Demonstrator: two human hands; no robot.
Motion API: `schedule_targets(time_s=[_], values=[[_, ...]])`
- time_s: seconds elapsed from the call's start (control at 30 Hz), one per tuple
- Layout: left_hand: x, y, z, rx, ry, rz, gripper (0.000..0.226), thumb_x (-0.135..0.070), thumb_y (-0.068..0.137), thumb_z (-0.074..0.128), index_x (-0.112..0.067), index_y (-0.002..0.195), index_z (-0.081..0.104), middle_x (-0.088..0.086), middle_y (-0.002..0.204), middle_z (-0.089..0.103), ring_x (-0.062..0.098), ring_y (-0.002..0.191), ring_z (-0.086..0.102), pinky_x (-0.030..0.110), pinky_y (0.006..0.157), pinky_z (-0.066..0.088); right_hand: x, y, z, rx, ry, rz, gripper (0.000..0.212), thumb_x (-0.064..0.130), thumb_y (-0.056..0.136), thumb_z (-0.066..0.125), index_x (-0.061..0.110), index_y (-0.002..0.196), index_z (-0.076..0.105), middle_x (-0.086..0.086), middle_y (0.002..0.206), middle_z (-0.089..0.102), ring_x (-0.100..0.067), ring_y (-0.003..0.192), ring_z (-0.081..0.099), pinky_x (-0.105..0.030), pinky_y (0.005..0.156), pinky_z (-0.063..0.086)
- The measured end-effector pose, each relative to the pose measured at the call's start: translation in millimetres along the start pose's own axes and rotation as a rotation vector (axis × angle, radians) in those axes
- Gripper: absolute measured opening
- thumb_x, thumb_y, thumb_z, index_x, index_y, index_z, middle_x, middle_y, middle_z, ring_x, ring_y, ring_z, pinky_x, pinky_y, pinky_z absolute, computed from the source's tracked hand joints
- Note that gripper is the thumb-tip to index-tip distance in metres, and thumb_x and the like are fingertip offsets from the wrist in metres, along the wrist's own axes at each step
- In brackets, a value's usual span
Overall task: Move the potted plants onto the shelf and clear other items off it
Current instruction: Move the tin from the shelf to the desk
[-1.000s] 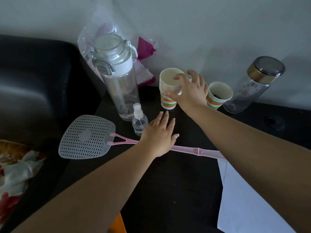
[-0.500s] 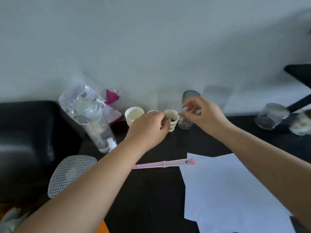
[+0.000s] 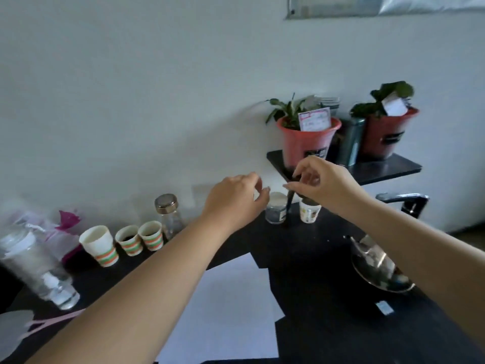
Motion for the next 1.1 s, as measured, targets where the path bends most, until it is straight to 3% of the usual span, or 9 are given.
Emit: schedule_targets(time_s=[0.23, 0.37, 0.47, 0.7, 0.97, 1.1], values=[[-121.6, 37.6, 36.1, 0.035, -0.01, 0.009, 0.028, -0.039, 0.09, 0.046, -0.014, 0.094, 0.057, 0.006, 0.094, 0.066, 0.026, 0.089, 0.06, 0.035, 0.073, 0.047, -85.0, -38.5, -99.2, -0.055, 0.023, 0.066, 0.021, 0.035, 0.079, 0.068, 0.021, 0.087, 0.055, 0.011, 0.073, 0.055, -0.009, 0.07, 0.051, -0.017, 0.061, 0.04], [-153.8, 56.1, 59.1, 0.054, 0.007, 0.045, 0.027, -0.039, 0.089, 0.046, -0.015, 0.091, 0.058, 0.002, 0.092, 0.065, 0.023, 0.089, 0.059, 0.029, 0.066, 0.04, -120.0, -44.3, -125.5, -0.094, 0.042, 0.102, 0.019, 0.034, 0.08, 0.068, 0.021, 0.085, 0.054, 0.009, 0.074, 0.056, -0.01, 0.069, 0.052, -0.016, 0.059, 0.039], [-169.2, 77.5, 75.0, 0.068, 0.004, 0.057, 0.026, -0.039, 0.089, 0.047, -0.015, 0.092, 0.058, 0.002, 0.092, 0.066, 0.022, 0.09, 0.059, 0.031, 0.069, 0.044, -148.7, -34.7, -138.4, -0.14, 0.059, 0.161, 0.019, 0.034, 0.08, 0.068, 0.022, 0.083, 0.053, 0.01, 0.071, 0.056, -0.006, 0.067, 0.05, -0.017, 0.057, 0.038], [-159.1, 138.1, 124.8, 0.081, -0.026, 0.026, 0.029, -0.042, 0.09, 0.047, -0.014, 0.092, 0.057, 0.004, 0.089, 0.066, 0.022, 0.087, 0.06, 0.034, 0.07, 0.047, -212.9, 23.7, -133.5, -0.175, 0.097, 0.261, 0.02, 0.037, 0.079, 0.068, 0.022, 0.084, 0.055, 0.011, 0.073, 0.053, -0.006, 0.068, 0.049, -0.018, 0.055, 0.037], [-119.5, 191.8, 169.2, 0.111, -0.054, -0.058, 0.03, -0.043, 0.089, 0.049, -0.014, 0.089, 0.058, 0.004, 0.092, 0.068, 0.023, 0.09, 0.062, 0.035, 0.075, 0.05, -262.1, 105.6, -107.8, -0.198, 0.155, 0.339, 0.04, 0.04, 0.079, 0.067, 0.016, 0.109, 0.055, 0.006, 0.089, 0.056, -0.009, 0.076, 0.051, -0.02, 0.058, 0.037], [-106.6, 201.1, 183.7, 0.141, -0.082, -0.09, 0.031, -0.042, 0.088, 0.05, -0.013, 0.089, 0.057, 0.005, 0.093, 0.068, 0.023, 0.089, 0.062, 0.036, 0.074, 0.049, -281.7, 140.2, -89.2, -0.188, 0.144, 0.399, 0.064, 0.044, 0.077, 0.068, 0.012, 0.128, 0.046, -0.006, 0.122, 0.056, -0.02, 0.107, 0.054, -0.029, 0.084, 0.042]])
Point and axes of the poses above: each hand's wrist, its own y-axis towards the middle knuckle, its own z-axis out of the palm, x = y × z, the point moved 5 cm from there along y, towards the middle knuckle
